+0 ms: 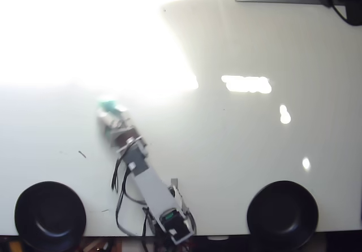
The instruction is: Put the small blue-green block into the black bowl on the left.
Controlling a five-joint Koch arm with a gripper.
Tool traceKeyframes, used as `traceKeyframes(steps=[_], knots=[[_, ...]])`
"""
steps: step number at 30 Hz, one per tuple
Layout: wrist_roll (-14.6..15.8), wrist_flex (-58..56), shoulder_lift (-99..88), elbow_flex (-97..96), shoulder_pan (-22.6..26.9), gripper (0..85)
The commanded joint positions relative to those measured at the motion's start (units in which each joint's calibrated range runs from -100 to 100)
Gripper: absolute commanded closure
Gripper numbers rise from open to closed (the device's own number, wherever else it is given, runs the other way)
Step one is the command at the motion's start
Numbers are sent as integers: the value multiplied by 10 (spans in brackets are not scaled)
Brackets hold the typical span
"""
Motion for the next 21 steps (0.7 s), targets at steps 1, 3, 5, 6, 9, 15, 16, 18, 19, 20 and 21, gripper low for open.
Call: traceKeyframes(steps=[1, 3, 5, 6, 9, 15, 16, 18, 19, 20, 21], knots=[[-2, 36, -55, 11, 45, 823], [-3, 42, -72, 7, 67, 823], [-6, 46, -90, 8, 86, 824], [-10, 50, -96, 8, 95, 824], [-26, 53, -124, 11, 117, 824], [-52, 59, -171, 11, 165, 824], [-58, 63, -179, 9, 177, 824], [-63, 76, -187, 9, 199, 824], [-70, 87, -189, 8, 209, 824], [-76, 105, -187, 5, 220, 824], [-78, 119, -183, 6, 230, 824]])
